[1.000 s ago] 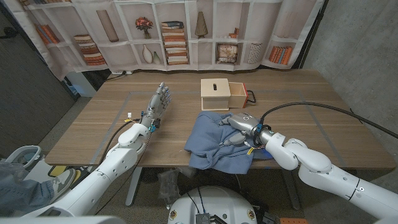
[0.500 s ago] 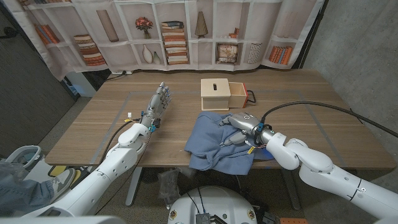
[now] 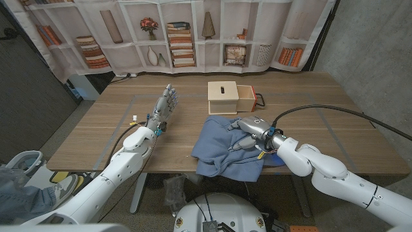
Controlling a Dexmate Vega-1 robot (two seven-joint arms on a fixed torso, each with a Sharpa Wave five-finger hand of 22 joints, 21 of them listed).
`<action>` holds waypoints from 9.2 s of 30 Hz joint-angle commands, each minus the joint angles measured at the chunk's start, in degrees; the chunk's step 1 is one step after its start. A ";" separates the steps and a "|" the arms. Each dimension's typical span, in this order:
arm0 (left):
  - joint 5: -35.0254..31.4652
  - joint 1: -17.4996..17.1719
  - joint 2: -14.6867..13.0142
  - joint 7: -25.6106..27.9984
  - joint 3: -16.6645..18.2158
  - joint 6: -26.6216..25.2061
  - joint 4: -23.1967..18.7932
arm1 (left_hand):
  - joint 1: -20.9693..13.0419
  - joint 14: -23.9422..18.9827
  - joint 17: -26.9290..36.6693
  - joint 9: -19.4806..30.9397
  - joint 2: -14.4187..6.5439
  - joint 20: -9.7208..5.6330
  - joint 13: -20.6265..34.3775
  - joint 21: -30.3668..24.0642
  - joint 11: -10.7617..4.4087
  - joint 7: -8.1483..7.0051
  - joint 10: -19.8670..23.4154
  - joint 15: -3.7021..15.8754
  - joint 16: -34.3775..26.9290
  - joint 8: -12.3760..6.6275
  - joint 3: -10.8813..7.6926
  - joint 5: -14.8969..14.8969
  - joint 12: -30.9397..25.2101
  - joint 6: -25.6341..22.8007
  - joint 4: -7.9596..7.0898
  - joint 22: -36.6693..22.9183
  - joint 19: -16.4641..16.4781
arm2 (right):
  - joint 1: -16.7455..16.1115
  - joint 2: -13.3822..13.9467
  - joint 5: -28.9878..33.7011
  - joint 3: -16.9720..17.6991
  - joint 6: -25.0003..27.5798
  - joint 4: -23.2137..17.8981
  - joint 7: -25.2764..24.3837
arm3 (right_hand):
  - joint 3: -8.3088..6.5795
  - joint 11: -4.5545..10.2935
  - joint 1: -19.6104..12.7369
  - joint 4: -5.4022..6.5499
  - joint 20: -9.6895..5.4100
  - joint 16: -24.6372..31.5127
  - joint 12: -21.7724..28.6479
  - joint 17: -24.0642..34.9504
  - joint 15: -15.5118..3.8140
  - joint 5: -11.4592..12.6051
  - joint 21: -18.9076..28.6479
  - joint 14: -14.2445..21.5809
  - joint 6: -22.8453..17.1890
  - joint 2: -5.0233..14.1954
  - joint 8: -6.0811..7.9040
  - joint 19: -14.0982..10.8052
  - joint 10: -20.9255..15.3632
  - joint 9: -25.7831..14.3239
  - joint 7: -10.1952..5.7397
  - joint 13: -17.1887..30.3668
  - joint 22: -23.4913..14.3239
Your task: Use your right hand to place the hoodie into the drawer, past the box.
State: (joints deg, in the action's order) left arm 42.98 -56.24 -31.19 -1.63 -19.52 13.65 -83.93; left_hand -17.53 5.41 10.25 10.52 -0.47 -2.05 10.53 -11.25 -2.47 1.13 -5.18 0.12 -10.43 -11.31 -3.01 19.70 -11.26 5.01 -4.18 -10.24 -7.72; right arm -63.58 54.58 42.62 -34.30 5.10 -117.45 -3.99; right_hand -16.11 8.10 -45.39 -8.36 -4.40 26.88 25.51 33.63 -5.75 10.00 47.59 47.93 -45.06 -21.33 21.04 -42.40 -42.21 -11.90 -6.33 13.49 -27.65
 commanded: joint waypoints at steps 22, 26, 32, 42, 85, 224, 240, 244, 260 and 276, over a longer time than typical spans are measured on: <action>-0.73 -0.07 0.46 1.19 -0.48 -0.10 -0.72 | -0.60 0.25 0.28 0.21 -0.71 -0.45 0.20 -0.29 0.06 -0.04 -0.32 -0.13 -0.41 -0.17 0.21 -0.27 -0.27 -0.51 -0.13 -0.19 -0.27 | -2.91 2.42 -2.16 4.99 -1.07 -3.12 -4.45 | -1.34 0.04 -32.48 0.03 -8.71 -0.14 0.37 1.24 -7.43 0.58 5.12 3.22 -3.80 31.33 0.46 0.53 -2.78 -7.20 -1.93 0.72 -2.33; -0.80 -0.17 0.43 1.44 -0.47 -0.16 -0.99 | -0.65 0.24 0.28 0.21 -0.76 -0.45 0.20 -0.29 -0.10 -0.03 -0.39 -0.18 -0.41 -0.15 0.22 -0.29 -0.25 -0.49 -0.12 -0.19 -0.27 | -3.10 2.59 -2.37 5.48 -1.20 -3.44 -4.57 | -1.54 0.07 -32.57 0.10 -8.73 -0.17 0.37 1.34 -7.40 0.59 5.71 3.66 -3.97 31.35 0.42 0.58 -3.05 -7.33 -2.08 0.81 -2.54; -0.85 -0.20 0.40 1.37 -0.39 0.11 -1.05 | -0.70 0.27 0.28 0.21 -0.81 -0.46 0.20 -0.29 0.02 -0.05 -0.35 -0.14 -0.39 -0.14 0.24 -0.31 -0.26 -0.48 -0.10 -0.19 -0.26 | -3.51 3.10 -2.97 6.47 -0.50 -4.70 -3.49 | -1.78 0.07 -32.45 0.32 -8.76 -0.28 0.23 1.41 -7.26 0.59 6.34 4.14 -4.03 31.38 0.30 0.74 -3.24 -7.46 -2.12 0.81 -2.73; -0.04 0.48 1.10 -0.67 -0.33 1.36 1.13 | -0.77 0.26 0.28 0.22 -0.88 -0.58 0.20 -0.30 -0.03 -0.06 -0.29 -0.15 -0.39 -0.16 0.27 -0.34 -0.28 -0.57 -0.08 -0.19 -0.26 | -3.46 3.66 -5.65 8.09 0.33 -6.99 -0.41 | -2.12 0.35 -31.91 0.74 -8.75 -0.62 0.23 1.49 -7.24 0.61 7.33 4.67 -4.08 31.25 -0.01 1.09 -4.04 -7.58 -2.17 0.93 -2.96; 0.27 1.35 0.79 -2.64 -0.46 1.47 1.56 | -1.09 0.28 0.28 0.22 -1.20 -0.53 0.20 -0.30 0.07 -0.12 -0.33 -0.14 -0.38 -0.09 0.52 -0.55 -0.25 -0.56 0.00 -0.20 -0.30 | -8.15 6.75 -16.14 17.21 3.26 -14.28 0.58 | -3.70 -0.35 -31.38 0.61 -8.85 -1.18 -1.00 2.46 -7.03 0.71 10.35 6.47 -4.26 31.01 -1.29 1.34 -6.06 -7.67 -1.71 0.23 -3.02; -0.25 0.25 0.16 -0.14 0.39 1.43 -1.46 | -1.68 1.11 0.29 0.23 -1.89 -2.11 0.21 -0.18 0.49 0.18 -0.47 -0.37 -0.16 -0.05 1.69 -1.16 -0.21 -0.63 0.07 -0.20 -0.81 | -11.59 -0.63 -45.60 52.93 12.32 -26.92 21.04 | -5.80 -0.53 -30.32 0.11 -8.83 0.71 -2.77 7.06 -7.06 0.64 14.52 11.59 -6.36 30.61 -2.46 -1.46 -10.30 -9.28 -1.86 0.81 -0.98; -0.97 -1.18 -0.41 1.93 0.71 1.34 -4.27 | -1.73 1.23 0.30 0.23 -1.98 -1.82 0.21 -0.12 0.49 0.22 -0.53 -0.32 -0.18 -0.10 1.81 -1.22 -0.20 -0.79 0.07 -0.20 -1.05 | -12.10 -0.83 -44.86 55.86 11.85 -28.59 21.94 | -5.92 -0.38 -30.27 -0.03 -8.82 0.84 -3.03 7.61 -7.09 0.65 14.90 11.91 -6.51 30.44 -2.66 -1.43 -10.46 -9.43 -1.78 0.97 -0.73; -1.05 -1.53 -0.60 2.26 0.86 1.38 -4.88 | -1.75 1.27 0.30 0.23 -2.00 -1.79 0.21 -0.12 0.47 0.25 -0.55 -0.36 -0.18 -0.10 1.84 -1.23 -0.19 -0.80 0.07 -0.20 -1.09 | -11.51 -0.28 -43.92 55.64 12.28 -29.35 22.05 | -5.96 -0.27 -30.24 -0.01 -8.82 0.90 -3.07 7.78 -7.07 0.66 15.03 12.04 -6.62 30.49 -2.65 -1.44 -10.64 -9.54 -1.71 1.00 -0.66; -0.90 -2.31 -0.65 2.24 1.12 2.05 -5.30 | -1.80 1.31 0.29 0.23 -2.09 -1.75 0.21 -0.16 0.40 0.14 -0.56 -0.34 -0.23 -0.06 2.00 -1.30 -0.20 -0.77 0.07 -0.20 -1.12 | -6.03 4.28 -40.35 51.37 16.05 -31.38 22.30 | -6.05 -0.06 -29.98 0.06 -8.80 0.85 -3.31 8.23 -7.02 0.65 15.43 12.10 -6.82 30.49 -2.79 -1.34 -10.86 -9.77 -1.86 1.16 -0.44; -0.98 -3.58 -0.99 2.90 1.44 2.35 -6.44 | -1.84 1.25 0.29 0.23 -2.14 -1.69 0.21 -0.18 0.30 0.10 -0.57 -0.38 -0.28 -0.03 2.10 -1.34 -0.21 -0.71 0.07 -0.20 -1.13 | 1.91 8.94 -42.77 45.80 18.99 -30.10 21.32 | -6.17 -0.06 -29.91 -0.02 -8.80 0.77 -3.54 8.61 -7.06 0.65 15.80 12.14 -7.00 30.41 -2.97 -1.28 -11.00 -9.85 -1.87 1.28 -0.24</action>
State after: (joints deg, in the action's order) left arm 42.05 -59.00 -31.93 0.73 -18.29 15.75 -89.57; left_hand -19.26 6.22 10.25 10.52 -2.20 -2.05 10.53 -11.25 -2.16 1.34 -5.49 -0.30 -10.42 -11.31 -1.25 18.42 -11.26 4.18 -4.00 -10.24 -8.32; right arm -66.62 60.49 1.04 14.94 22.25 -148.32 18.20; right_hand -22.00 8.09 -65.68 -8.36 -4.61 27.21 21.96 42.09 -7.56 10.40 62.92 57.95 -51.49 -0.79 18.18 -43.24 -52.71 -21.41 -8.29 14.49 -27.88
